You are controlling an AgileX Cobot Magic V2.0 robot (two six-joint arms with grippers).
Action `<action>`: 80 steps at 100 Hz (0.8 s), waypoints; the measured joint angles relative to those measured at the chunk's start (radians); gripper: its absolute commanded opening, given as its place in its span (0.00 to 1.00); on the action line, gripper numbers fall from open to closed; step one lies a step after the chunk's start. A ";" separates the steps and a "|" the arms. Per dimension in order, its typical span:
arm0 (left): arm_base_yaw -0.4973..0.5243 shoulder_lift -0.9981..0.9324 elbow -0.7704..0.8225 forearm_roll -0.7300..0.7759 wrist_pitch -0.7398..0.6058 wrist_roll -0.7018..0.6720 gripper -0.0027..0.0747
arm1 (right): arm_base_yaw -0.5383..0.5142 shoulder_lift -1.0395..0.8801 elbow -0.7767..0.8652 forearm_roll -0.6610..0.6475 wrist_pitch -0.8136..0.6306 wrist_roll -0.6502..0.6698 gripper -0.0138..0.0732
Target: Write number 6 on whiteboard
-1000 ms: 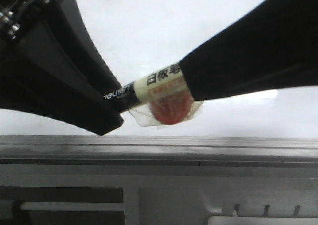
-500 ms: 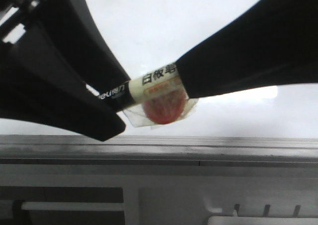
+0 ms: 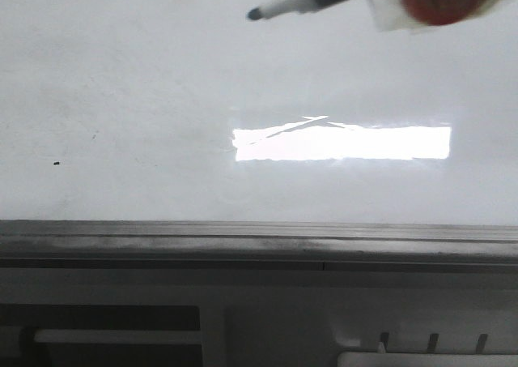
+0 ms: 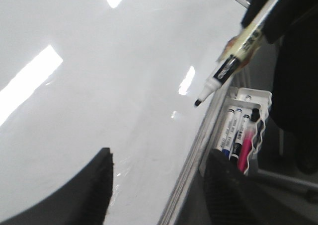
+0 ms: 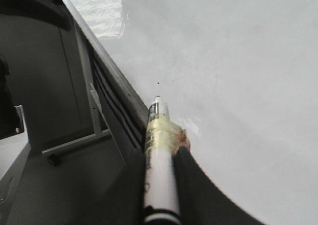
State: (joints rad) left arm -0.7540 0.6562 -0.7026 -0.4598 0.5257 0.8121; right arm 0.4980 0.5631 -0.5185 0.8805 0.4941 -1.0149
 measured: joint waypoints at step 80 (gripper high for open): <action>0.157 -0.329 0.217 -0.180 -0.056 -0.085 0.01 | -0.037 0.232 -0.147 -0.209 -0.083 0.194 0.11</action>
State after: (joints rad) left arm -0.5970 0.3271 -0.4851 -0.6402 0.4700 0.7275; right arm 0.4615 0.7953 -0.6654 0.6719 0.4112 -0.8208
